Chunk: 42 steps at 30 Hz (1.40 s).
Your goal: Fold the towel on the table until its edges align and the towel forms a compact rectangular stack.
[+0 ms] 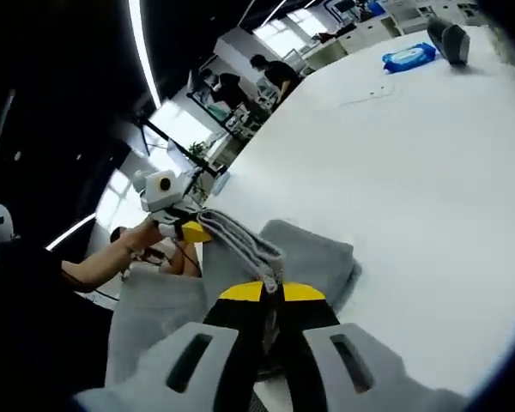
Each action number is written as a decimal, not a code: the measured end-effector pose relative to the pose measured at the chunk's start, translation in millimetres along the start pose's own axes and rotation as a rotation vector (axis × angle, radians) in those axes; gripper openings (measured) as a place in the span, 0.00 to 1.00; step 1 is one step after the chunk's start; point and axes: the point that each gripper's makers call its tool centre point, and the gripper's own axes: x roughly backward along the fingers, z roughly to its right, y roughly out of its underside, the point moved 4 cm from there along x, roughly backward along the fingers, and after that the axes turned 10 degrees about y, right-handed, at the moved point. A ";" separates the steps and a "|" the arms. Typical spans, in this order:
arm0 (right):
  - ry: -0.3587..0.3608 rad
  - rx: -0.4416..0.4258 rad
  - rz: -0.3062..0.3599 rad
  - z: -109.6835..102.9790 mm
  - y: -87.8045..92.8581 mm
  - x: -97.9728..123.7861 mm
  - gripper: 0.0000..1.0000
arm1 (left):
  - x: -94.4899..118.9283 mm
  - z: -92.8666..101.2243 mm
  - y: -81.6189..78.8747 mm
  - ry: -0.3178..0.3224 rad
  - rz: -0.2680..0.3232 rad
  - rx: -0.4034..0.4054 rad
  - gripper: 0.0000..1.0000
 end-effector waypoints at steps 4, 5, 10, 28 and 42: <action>0.103 0.054 0.017 12.0 0.8 -16.5 0.03 | -8.0 -15.4 6.4 -0.122 -0.045 -0.080 0.05; 0.137 0.082 0.016 14.9 2.5 -21.1 0.03 | -9.6 -16.9 6.9 -0.139 -0.050 -0.111 0.05; 0.263 0.264 0.042 23.4 5.9 -36.5 0.03 | -16.1 -26.5 11.5 -0.253 -0.084 -0.287 0.07; 0.284 0.635 0.116 -55.7 33.7 -1.1 0.22 | 3.9 46.5 25.7 -0.271 -0.168 -0.583 0.25; 0.330 0.628 -0.038 -31.3 79.8 -39.8 0.25 | -27.2 16.0 75.0 -0.231 -0.290 -0.476 0.31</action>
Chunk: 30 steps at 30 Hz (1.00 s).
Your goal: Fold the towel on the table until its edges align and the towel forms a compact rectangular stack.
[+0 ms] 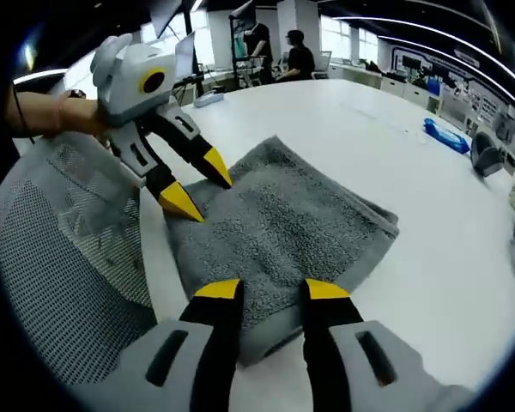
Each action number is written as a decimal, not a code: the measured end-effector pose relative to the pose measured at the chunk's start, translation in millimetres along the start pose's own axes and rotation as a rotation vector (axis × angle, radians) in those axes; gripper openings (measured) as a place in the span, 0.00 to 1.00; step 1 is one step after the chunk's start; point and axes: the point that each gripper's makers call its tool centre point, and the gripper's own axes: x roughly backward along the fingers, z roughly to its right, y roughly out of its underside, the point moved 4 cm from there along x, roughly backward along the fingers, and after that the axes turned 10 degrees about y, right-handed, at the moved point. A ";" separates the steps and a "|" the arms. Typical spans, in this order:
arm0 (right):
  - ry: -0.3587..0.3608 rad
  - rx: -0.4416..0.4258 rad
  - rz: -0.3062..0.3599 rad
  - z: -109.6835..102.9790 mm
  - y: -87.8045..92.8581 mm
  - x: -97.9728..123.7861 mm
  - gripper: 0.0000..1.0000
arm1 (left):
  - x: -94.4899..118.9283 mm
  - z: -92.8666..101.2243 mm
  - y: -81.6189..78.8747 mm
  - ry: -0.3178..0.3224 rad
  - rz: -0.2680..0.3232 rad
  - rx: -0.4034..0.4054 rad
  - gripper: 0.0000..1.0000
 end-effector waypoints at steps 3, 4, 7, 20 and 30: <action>-0.004 -0.008 -0.013 3.2 -0.7 -2.8 0.25 | -1.7 -2.8 -1.8 -0.002 -0.007 0.010 0.29; -0.005 -0.007 -0.016 3.5 -1.0 -3.4 0.24 | -2.4 -4.4 -1.7 -0.002 -0.008 0.015 0.29; 0.000 0.010 -0.026 10.5 -5.5 -9.9 0.23 | -5.2 -14.9 -5.4 -0.003 -0.006 0.021 0.28; 0.036 -0.017 -0.027 82.1 -40.0 -52.2 0.23 | -29.3 -95.0 -44.7 0.008 0.008 0.003 0.27; 0.051 -0.010 -0.029 104.4 -53.9 -69.0 0.22 | -35.8 -121.8 -56.1 0.002 0.049 0.020 0.26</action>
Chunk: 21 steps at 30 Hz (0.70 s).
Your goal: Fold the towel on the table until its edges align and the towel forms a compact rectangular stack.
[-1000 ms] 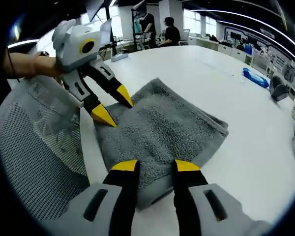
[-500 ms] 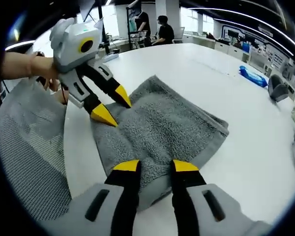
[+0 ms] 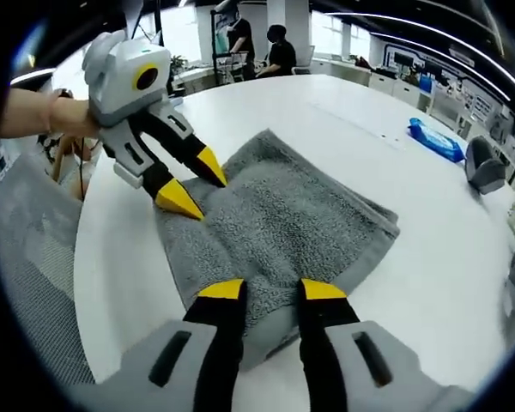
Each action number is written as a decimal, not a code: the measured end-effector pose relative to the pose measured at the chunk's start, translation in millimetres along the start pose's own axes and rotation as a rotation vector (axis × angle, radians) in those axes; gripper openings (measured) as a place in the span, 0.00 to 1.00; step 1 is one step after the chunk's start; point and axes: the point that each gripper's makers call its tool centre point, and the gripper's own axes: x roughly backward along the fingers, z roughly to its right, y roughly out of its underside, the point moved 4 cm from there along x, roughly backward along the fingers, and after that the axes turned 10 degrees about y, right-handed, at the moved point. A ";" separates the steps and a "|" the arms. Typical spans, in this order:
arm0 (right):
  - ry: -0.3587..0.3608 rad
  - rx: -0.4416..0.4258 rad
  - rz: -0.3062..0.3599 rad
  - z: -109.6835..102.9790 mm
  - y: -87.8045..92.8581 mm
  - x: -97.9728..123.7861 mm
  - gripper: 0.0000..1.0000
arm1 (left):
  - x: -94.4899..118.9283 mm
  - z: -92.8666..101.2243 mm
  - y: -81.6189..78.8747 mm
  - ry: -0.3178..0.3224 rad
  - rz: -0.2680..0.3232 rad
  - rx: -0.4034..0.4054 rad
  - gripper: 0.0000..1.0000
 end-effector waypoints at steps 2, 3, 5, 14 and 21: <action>0.004 -0.009 0.008 0.0 0.5 0.4 0.22 | 0.1 0.4 0.1 -0.001 0.000 0.001 0.26; 0.005 -0.013 0.013 -0.1 0.8 0.6 0.22 | 0.2 0.6 0.1 -0.003 0.000 0.001 0.26; 0.008 -0.019 0.020 -0.2 0.7 1.1 0.22 | 0.7 0.7 -0.1 -0.009 0.004 0.021 0.26; 0.094 -0.113 0.154 -2.0 -13.8 50.3 0.37 | 49.5 16.3 -29.3 -0.091 0.214 0.116 0.25; 0.203 -0.127 0.339 -20.1 -24.3 124.1 0.69 | 127.4 58.0 -28.5 -0.177 0.402 0.107 0.70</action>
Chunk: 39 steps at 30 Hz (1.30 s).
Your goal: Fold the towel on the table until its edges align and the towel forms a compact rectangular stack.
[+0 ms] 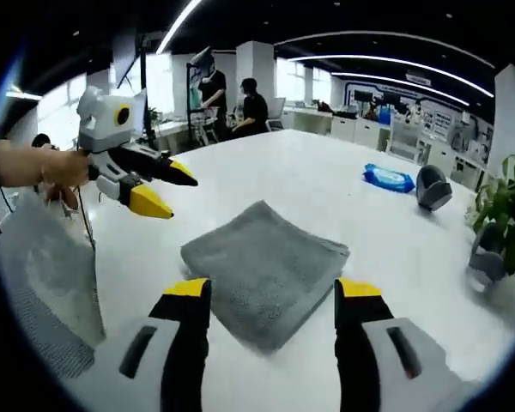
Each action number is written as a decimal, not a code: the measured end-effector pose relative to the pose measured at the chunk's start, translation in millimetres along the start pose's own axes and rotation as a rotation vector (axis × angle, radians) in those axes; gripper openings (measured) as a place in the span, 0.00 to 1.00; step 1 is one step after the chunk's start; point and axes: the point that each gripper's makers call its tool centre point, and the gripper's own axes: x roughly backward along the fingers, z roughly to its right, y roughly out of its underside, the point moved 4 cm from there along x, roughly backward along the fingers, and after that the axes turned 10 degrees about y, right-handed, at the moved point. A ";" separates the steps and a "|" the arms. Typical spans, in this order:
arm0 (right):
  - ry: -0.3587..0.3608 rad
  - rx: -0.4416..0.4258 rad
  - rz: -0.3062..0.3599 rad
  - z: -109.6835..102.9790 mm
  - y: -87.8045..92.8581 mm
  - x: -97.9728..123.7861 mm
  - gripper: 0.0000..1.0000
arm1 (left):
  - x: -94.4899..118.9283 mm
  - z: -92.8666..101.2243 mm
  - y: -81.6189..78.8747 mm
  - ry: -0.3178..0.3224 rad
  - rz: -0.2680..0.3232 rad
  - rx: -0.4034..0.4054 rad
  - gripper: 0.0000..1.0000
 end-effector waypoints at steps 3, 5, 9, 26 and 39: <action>0.043 0.008 0.045 -5.3 -3.7 25.7 0.90 | 41.4 12.9 1.2 -0.042 0.068 0.026 0.80; 0.054 -0.045 0.110 -13.2 -7.9 47.7 0.98 | 63.3 18.3 3.6 -0.078 0.102 0.020 0.91; 0.068 -0.075 0.116 -23.3 -1.4 73.6 0.99 | 96.4 27.1 9.7 -0.138 0.137 0.007 0.99; 0.161 -0.078 0.158 -41.5 20.3 104.7 0.99 | 129.9 29.0 18.6 -0.278 0.230 -0.080 0.99; 0.109 -0.058 0.118 -51.4 26.0 103.6 0.99 | 137.7 21.4 25.3 -0.297 0.269 0.025 0.99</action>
